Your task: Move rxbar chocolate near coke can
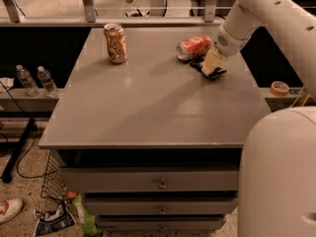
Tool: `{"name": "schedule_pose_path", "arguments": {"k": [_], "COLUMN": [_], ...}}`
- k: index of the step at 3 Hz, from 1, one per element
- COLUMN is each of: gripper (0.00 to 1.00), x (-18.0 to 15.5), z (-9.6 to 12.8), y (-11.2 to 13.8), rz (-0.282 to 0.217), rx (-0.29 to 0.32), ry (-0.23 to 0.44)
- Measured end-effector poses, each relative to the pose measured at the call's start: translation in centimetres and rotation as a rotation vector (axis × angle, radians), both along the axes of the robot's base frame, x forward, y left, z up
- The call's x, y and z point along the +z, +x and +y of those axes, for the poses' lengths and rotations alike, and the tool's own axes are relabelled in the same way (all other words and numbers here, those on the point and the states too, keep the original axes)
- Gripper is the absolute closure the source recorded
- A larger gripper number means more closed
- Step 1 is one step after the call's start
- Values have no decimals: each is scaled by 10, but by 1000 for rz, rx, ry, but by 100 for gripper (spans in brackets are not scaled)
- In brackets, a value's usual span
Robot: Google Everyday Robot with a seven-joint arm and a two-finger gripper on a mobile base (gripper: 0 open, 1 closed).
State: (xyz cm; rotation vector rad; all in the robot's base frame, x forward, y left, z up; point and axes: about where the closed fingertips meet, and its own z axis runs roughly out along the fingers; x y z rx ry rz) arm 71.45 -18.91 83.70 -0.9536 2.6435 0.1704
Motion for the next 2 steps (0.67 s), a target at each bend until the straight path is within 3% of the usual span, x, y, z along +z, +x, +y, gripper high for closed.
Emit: {"name": "schedule_pose_path", "arguments": {"k": [1, 2], "gripper": [85, 62], "x": [-5, -7], "z": [0, 1], "y": [10, 11], "rz": [4, 6], "rx": [-17, -14], "ry": [11, 11]}}
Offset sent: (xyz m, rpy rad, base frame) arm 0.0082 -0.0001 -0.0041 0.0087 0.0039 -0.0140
